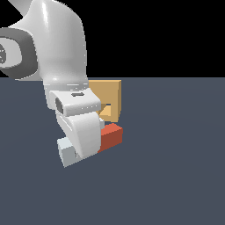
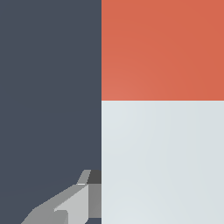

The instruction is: Insert the peg into the horizontal hole in a box.

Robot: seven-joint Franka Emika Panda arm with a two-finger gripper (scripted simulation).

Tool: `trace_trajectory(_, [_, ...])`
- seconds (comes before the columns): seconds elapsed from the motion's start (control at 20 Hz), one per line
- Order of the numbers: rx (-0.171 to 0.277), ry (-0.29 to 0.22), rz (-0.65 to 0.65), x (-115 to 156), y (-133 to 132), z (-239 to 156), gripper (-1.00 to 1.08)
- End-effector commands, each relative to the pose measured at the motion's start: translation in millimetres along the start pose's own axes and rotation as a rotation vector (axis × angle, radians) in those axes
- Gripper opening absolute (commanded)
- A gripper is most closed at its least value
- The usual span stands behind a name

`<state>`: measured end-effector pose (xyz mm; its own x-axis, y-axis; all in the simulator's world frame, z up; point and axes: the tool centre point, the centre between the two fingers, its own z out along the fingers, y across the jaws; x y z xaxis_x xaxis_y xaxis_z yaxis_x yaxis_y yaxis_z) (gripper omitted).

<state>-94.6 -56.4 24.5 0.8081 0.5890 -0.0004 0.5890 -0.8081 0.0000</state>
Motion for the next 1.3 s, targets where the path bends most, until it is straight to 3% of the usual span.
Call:
trace_trajectory(0.0, [0.000, 0.000, 0.000, 0, 0, 1, -1.00])
trace_trajectory(0.65, [0.000, 0.000, -0.041, 5, 0, -2, -1.00])
trace_trajectory(0.95, [-0.001, 0.000, -0.164, 19, -3, -7, -1.00])
trace_trajectory(1.25, [-0.001, 0.000, -0.367, 42, -12, -15, -1.00])
